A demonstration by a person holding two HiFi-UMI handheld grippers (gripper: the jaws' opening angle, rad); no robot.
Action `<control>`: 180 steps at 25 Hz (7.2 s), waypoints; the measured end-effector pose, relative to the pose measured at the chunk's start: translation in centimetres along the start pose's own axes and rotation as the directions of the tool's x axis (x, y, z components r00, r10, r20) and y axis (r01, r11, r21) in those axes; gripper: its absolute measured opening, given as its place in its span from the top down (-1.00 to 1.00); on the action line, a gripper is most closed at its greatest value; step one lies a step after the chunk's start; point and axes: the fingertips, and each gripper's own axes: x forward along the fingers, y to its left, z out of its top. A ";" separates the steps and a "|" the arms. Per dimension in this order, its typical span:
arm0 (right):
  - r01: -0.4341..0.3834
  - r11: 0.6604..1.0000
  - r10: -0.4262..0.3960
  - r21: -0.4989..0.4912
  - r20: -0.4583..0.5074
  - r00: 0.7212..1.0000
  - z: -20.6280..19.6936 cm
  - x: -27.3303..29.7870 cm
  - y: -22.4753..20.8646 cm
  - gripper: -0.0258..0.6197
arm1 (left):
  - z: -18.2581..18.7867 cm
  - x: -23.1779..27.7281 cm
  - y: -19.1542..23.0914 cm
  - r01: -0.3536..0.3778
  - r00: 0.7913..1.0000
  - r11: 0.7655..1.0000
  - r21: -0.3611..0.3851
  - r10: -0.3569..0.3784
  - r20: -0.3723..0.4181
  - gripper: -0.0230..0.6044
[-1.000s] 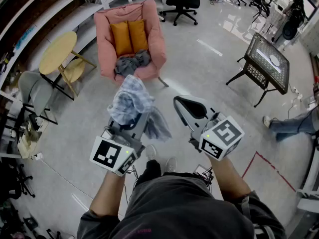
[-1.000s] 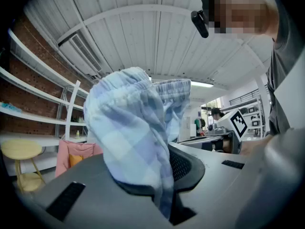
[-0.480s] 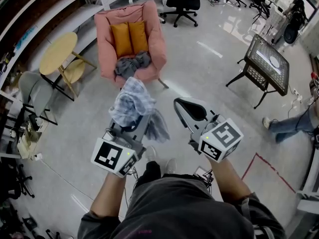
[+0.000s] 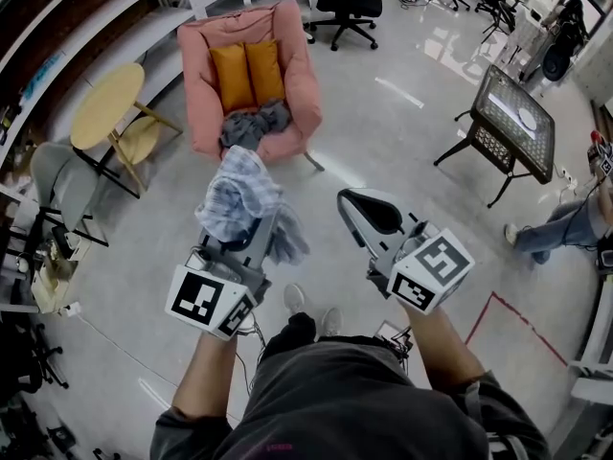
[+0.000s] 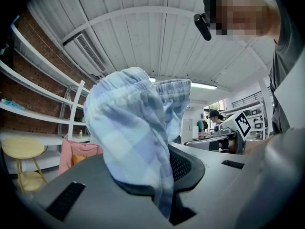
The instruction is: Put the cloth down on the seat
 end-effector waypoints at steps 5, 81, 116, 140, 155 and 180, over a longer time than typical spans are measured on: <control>0.031 0.999 -0.031 -0.012 0.004 1.000 0.9 3.7 -0.3 0.87 | 0.6 0.5 4.1 0.027 1.000 1.000 -0.005 -0.027 0.013 0.77; 0.082 0.994 -0.080 0.066 -0.026 0.996 6.4 36.2 -43.1 0.87 | 10.3 45.2 39.7 0.049 0.990 0.987 0.151 -0.069 0.126 0.77; 0.295 0.936 -0.291 0.191 -0.052 0.955 4.4 36.1 -63.3 0.87 | 3.7 69.0 34.2 0.335 0.941 0.941 -0.053 -0.331 0.070 0.76; 0.214 0.946 -0.158 0.246 -0.227 0.961 -4.6 35.1 -65.2 0.87 | -16.8 67.4 38.9 0.005 0.982 0.964 -0.264 -0.055 -0.180 0.76; 0.192 0.955 -0.119 0.228 -0.300 0.947 -9.2 42.3 -58.7 0.87 | -24.6 59.2 49.4 -0.099 0.955 0.977 -0.188 0.041 -0.293 0.76; 0.225 0.925 -0.073 0.307 -0.437 0.896 -19.3 41.7 -63.2 0.87 | -43.6 63.0 42.0 0.016 0.828 0.992 -0.122 -0.082 -0.554 0.75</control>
